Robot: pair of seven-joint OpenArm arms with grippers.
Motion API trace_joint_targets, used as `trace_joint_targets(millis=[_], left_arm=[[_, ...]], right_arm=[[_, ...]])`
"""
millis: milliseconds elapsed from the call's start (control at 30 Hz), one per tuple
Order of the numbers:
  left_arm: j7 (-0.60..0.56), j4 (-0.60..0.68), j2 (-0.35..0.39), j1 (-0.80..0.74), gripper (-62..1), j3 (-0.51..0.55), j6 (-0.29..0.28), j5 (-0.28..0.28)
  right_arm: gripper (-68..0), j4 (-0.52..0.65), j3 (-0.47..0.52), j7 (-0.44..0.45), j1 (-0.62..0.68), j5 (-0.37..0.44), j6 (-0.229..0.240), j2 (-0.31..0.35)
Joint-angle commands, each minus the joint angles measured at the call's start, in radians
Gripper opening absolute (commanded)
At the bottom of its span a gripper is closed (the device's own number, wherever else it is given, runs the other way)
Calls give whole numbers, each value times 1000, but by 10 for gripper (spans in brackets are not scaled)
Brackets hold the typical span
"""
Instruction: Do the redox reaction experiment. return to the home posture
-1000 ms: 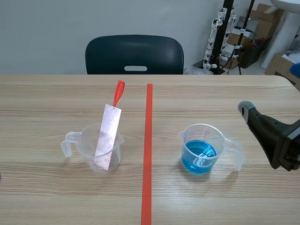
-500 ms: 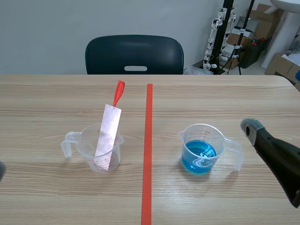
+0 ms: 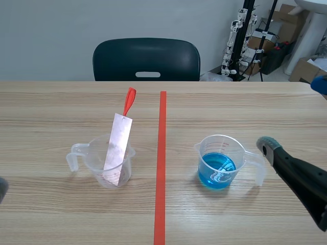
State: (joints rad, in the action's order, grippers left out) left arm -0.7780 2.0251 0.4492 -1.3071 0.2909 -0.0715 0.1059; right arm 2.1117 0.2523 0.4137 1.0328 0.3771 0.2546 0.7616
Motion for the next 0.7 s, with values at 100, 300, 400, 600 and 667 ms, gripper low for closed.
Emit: trace_joint_targets(millis=[100, 300, 400, 600, 667], left_arm=[[-13, 18, -8, -1, 10, 0, 2, 6], [-14, 18, -8, -1, 10, 0, 2, 6], [-14, 18, -8, -1, 10, 0, 2, 6], [-14, 18, -8, -6, 10, 0, 2, 6], [-14, 18, -8, -6, 10, 0, 2, 6]], right_arm=[[4, 19, -13, 15, 3, 8, -31, 17], [4, 19, -13, 10, 3, 8, -31, 23], [4, 19, -13, 10, 3, 8, -31, 22], [4, 19, -12, 3, 3, 7, -31, 22], [4, 19, -12, 3, 3, 7, -30, 22]])
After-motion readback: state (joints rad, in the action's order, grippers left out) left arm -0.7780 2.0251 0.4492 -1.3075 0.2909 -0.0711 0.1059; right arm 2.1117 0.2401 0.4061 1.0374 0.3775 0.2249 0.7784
